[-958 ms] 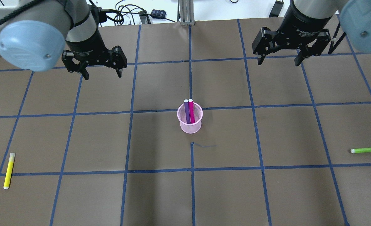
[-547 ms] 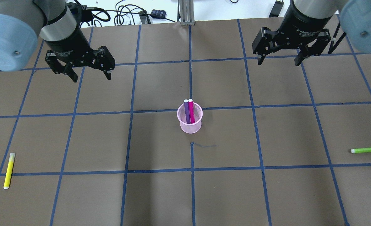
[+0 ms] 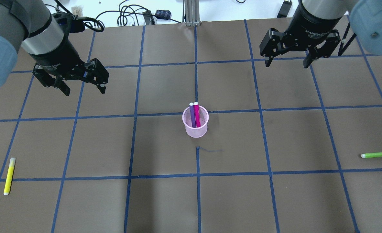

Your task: Insert purple and pink pens into pink cup

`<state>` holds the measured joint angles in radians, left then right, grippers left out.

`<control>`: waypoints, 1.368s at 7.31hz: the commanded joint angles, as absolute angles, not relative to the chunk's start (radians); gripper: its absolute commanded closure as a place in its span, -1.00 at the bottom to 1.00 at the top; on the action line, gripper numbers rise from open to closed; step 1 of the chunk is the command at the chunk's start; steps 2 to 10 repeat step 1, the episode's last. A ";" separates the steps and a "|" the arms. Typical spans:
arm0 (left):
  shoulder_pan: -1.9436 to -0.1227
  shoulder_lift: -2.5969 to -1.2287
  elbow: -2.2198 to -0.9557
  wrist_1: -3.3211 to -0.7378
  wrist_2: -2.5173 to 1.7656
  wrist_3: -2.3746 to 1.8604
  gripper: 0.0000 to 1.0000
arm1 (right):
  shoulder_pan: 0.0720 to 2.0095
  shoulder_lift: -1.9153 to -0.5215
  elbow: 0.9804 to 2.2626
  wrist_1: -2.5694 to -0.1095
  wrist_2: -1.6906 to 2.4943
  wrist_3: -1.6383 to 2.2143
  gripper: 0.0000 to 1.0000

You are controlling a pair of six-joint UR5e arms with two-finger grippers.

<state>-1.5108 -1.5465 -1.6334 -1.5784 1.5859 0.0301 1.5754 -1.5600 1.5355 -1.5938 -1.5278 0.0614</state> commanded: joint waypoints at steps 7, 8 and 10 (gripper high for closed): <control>-1.496 -1.545 -1.634 -1.578 1.583 0.031 -1.00 | 1.575 -1.560 1.536 -1.594 -1.526 0.057 -1.00; -1.496 -1.545 -1.634 -1.578 1.583 0.031 -1.00 | 1.575 -1.560 1.536 -1.594 -1.526 0.057 -1.00; -1.496 -1.545 -1.634 -1.578 1.583 0.031 -1.00 | 1.575 -1.560 1.536 -1.594 -1.526 0.057 -1.00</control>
